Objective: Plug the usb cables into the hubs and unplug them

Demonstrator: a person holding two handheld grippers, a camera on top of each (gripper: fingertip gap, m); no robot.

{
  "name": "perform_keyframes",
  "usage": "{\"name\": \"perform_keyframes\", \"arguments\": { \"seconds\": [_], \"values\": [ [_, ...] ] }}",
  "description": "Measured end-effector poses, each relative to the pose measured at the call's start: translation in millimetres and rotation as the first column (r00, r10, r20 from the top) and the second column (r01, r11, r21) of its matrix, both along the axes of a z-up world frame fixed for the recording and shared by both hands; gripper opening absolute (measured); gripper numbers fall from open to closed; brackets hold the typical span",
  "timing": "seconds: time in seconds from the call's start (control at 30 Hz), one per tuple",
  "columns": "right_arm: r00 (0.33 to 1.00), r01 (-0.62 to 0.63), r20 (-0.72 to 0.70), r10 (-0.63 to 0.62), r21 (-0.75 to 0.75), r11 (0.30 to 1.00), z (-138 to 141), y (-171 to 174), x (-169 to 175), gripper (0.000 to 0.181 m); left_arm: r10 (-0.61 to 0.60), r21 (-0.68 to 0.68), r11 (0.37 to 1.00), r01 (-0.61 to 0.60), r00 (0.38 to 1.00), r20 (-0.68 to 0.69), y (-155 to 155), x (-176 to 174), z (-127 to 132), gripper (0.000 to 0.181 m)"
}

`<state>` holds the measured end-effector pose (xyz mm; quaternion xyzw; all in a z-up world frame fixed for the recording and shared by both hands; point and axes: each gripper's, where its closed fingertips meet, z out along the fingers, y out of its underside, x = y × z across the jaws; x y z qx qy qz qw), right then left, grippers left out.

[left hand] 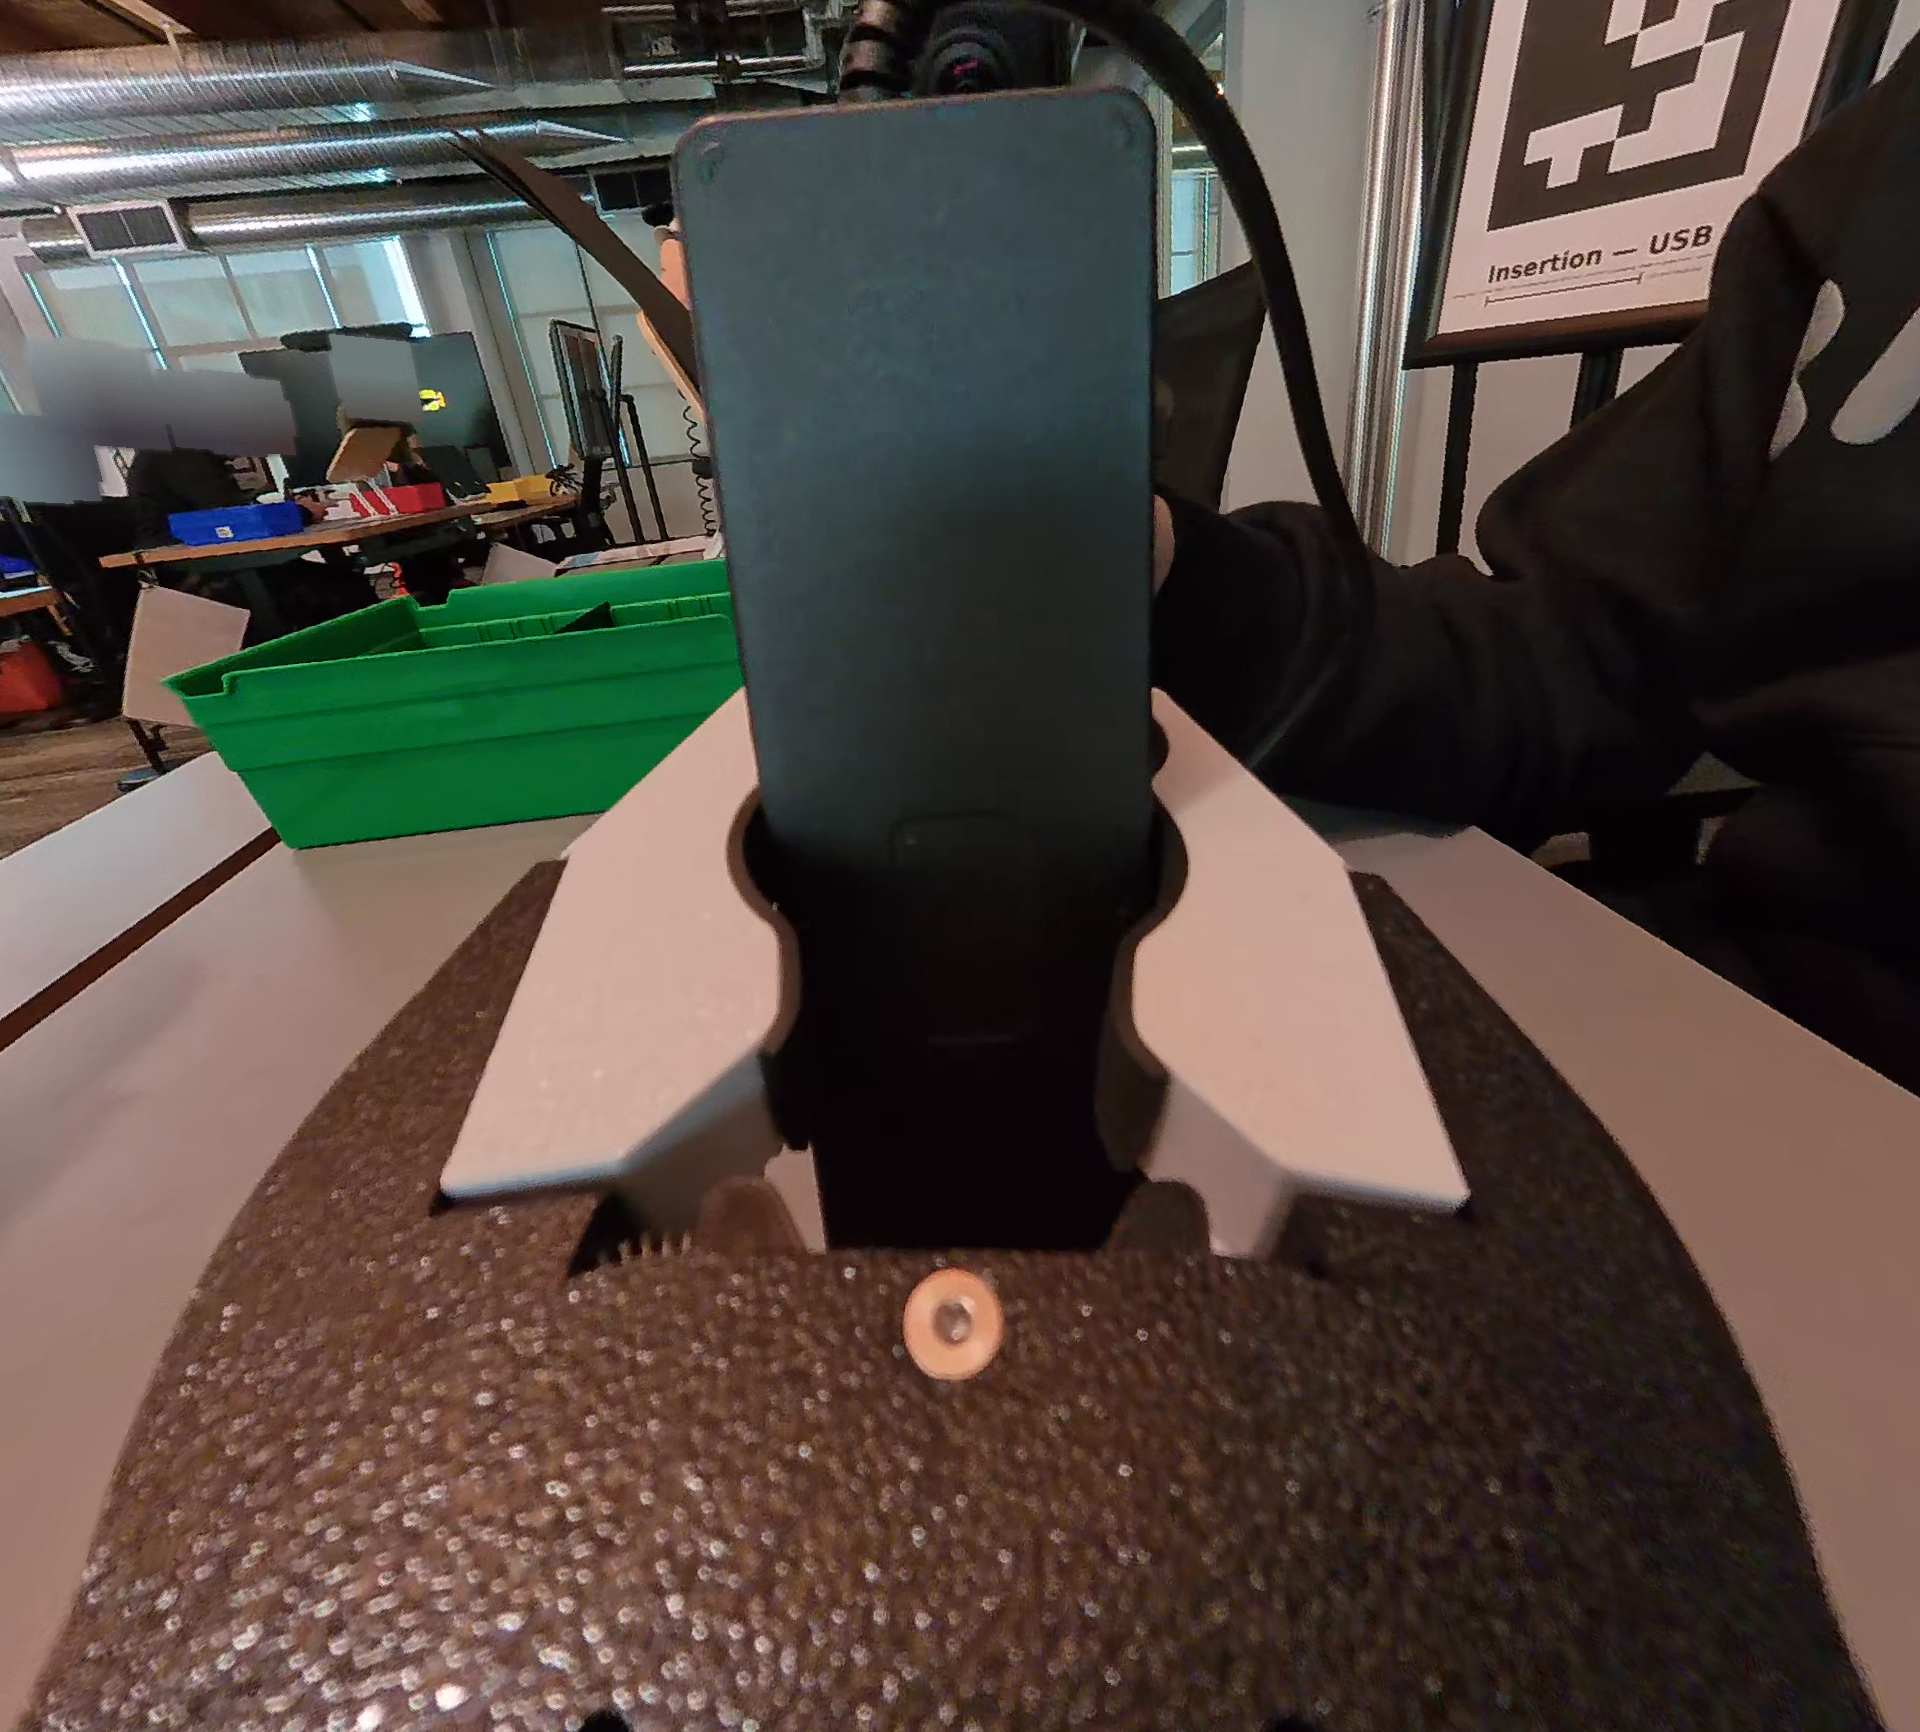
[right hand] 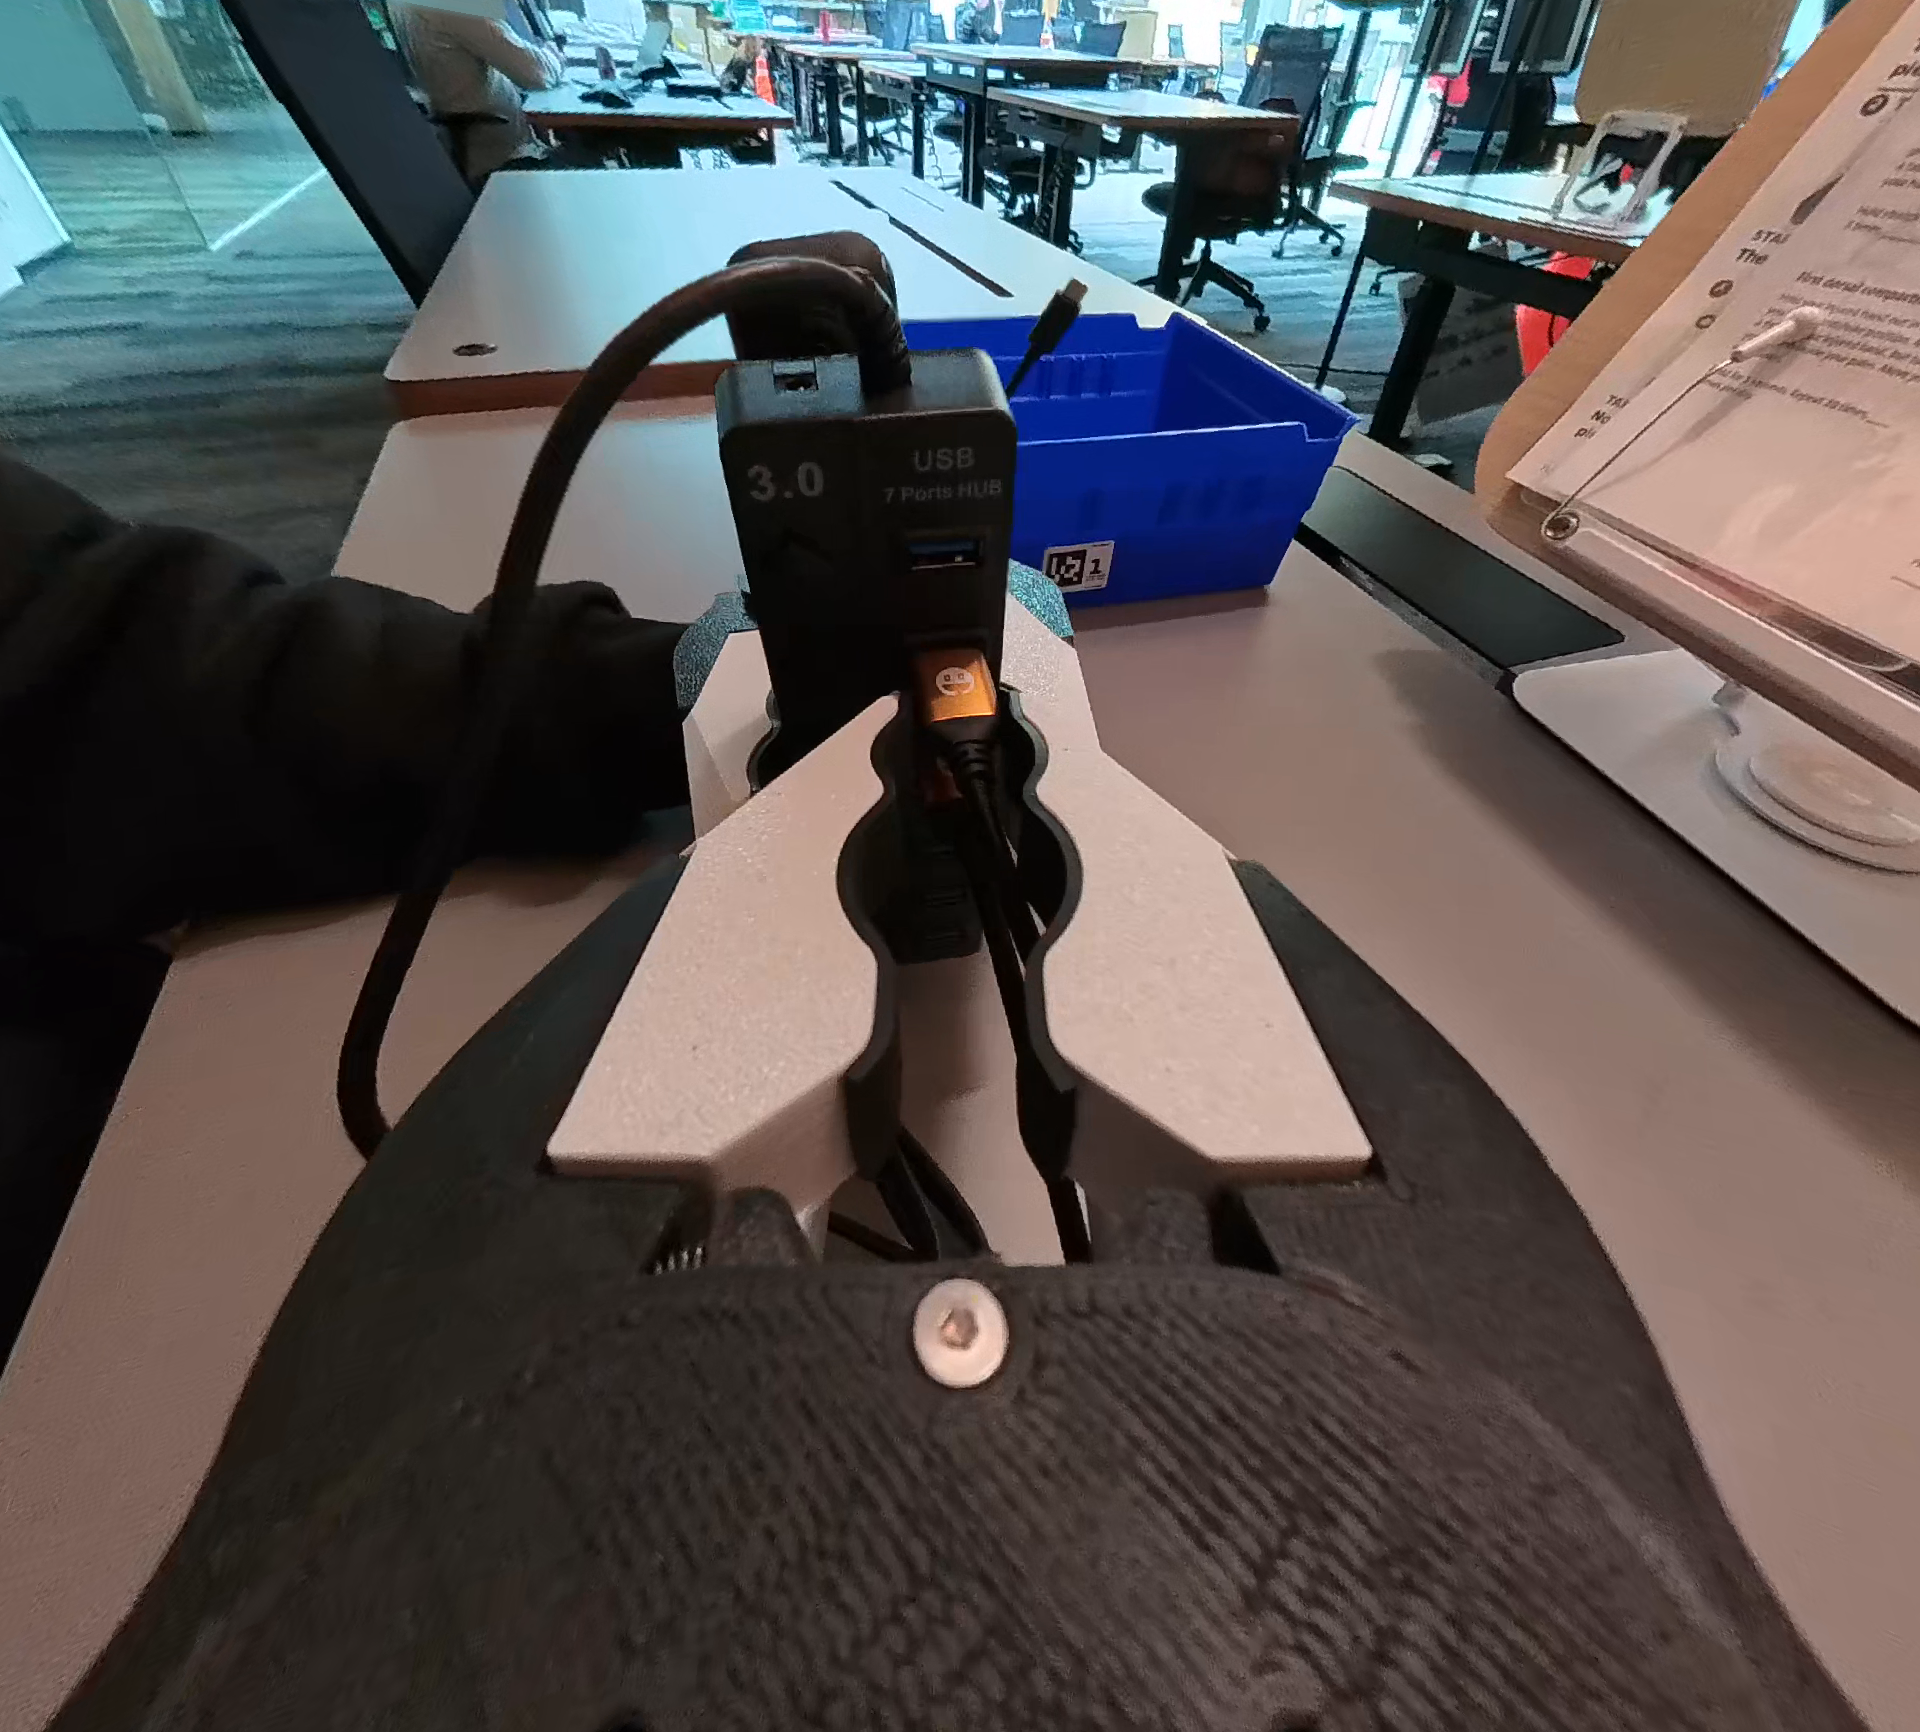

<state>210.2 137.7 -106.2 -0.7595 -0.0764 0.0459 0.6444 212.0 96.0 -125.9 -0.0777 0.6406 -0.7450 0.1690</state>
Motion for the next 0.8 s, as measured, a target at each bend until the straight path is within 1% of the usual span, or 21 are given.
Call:
{"name": "perform_keyframes", "arguments": {
  "seconds": [0.07,0.1,0.13,0.2,0.27,0.3,0.33,0.4,0.5,0.57,0.6,0.67,0.77,0.8],
  "values": [
    [1.000,0.007,-0.014,-0.007,0.006,1.000,0,0,2,0.014,0.014,0.004,1.000,-0.014,1.000,-0.024,0,3,-1,0.062],
    [1.000,0.021,-0.003,-0.021,-0.012,1.000,-3,0,5,0.013,0.027,0.030,0.999,-0.025,0.998,-0.059,0,5,-6,0.063],
    [0.999,0.027,0.021,-0.027,-0.030,0.999,-6,-1,7,0.013,0.024,0.055,0.998,-0.019,0.996,-0.091,-2,6,-10,0.063],
    [0.998,0.018,0.065,-0.016,-0.042,0.999,-7,-3,6,0.013,0.004,0.063,0.998,0.005,0.990,-0.138,-4,4,-12,0.062],
    [0.998,0.003,0.070,0.000,-0.046,0.999,-6,-4,3,0.013,-0.014,0.073,0.997,0.028,0.984,-0.178,-6,1,-11,0.062],
    [0.997,0.002,0.079,0.002,-0.051,0.999,-6,-5,3,0.013,-0.004,0.090,0.996,0.021,0.983,-0.183,-6,1,-11,0.063],
    [0.996,0.001,0.087,0.004,-0.056,0.998,-7,-6,3,0.013,0.010,0.107,0.994,0.008,0.985,-0.174,-6,1,-11,0.065],
    [0.997,-0.025,0.078,0.029,-0.058,0.998,-7,-7,-1,0.013,0.019,0.137,0.991,0.001,0.989,-0.148,-6,-1,-13,0.062],
    [0.995,-0.030,0.098,0.036,-0.066,0.997,-8,-7,-2,0.013,0.033,0.147,0.989,-0.014,0.991,-0.126,-5,-1,-12,0.063],
    [0.994,-0.031,0.101,0.037,-0.069,0.997,-8,-8,-1,0.013,0.040,0.143,0.989,-0.025,0.994,-0.104,-4,-2,-7,0.069],
    [0.994,-0.032,0.101,0.039,-0.072,0.997,-9,-8,-1,0.014,0.038,0.155,0.988,-0.022,0.994,-0.104,-4,-3,-7,0.069],
    [0.993,-0.057,0.098,0.064,-0.073,0.996,-10,-9,-5,0.013,0.018,0.183,0.983,0.003,0.993,-0.116,-4,-7,-11,0.062],
    [0.990,-0.065,0.118,0.075,-0.090,0.994,-12,-9,-7,0.013,0.020,0.231,0.973,0.007,0.993,-0.113,-5,-8,-16,0.062],
    [0.990,-0.058,0.123,0.070,-0.095,0.994,-12,-9,-6,0.013,0.050,0.272,0.962,-0.021,0.994,-0.101,-4,-5,-20,0.061]
  ]
}}
